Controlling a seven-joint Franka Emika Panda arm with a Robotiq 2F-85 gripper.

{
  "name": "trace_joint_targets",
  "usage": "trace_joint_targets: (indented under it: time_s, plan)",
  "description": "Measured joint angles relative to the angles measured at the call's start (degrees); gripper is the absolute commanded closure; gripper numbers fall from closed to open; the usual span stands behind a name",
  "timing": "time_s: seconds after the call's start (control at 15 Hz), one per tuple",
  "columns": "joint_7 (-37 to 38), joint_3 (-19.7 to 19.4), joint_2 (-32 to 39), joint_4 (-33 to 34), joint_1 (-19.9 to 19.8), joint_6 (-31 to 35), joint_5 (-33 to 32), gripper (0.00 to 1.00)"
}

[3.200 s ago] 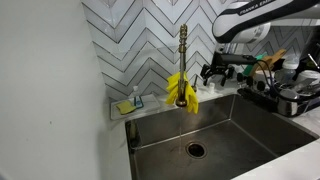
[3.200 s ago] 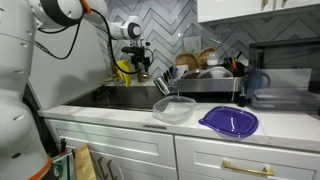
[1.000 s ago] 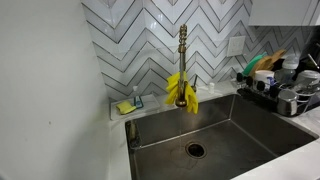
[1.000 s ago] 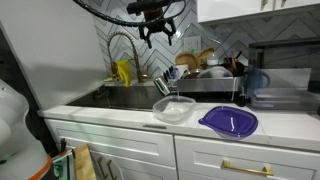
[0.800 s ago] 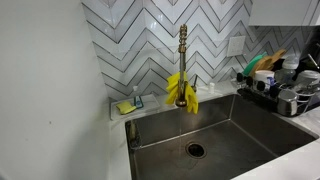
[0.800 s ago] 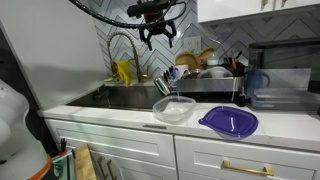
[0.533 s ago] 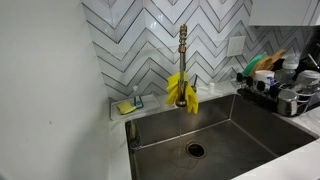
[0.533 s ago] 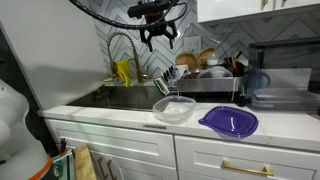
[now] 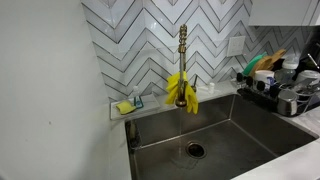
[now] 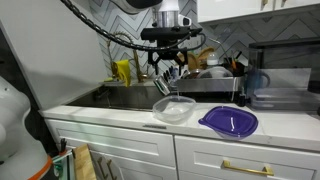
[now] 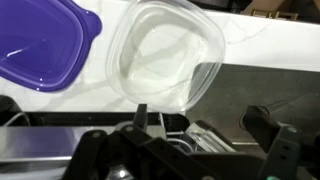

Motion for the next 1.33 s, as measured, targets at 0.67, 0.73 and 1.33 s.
trace_joint_targets:
  time_s: [0.67,0.73,1.33]
  plan:
    - [9.4,0.0,4.6,-8.5,-4.0,20.7,-5.8,0.00]
    - [11.7,0.1,5.2,-9.1,-4.1,22.1,-6.7,0.00]
    - [20.6,1.8,9.9,-10.9,-4.1,23.0,-8.7,0.12]
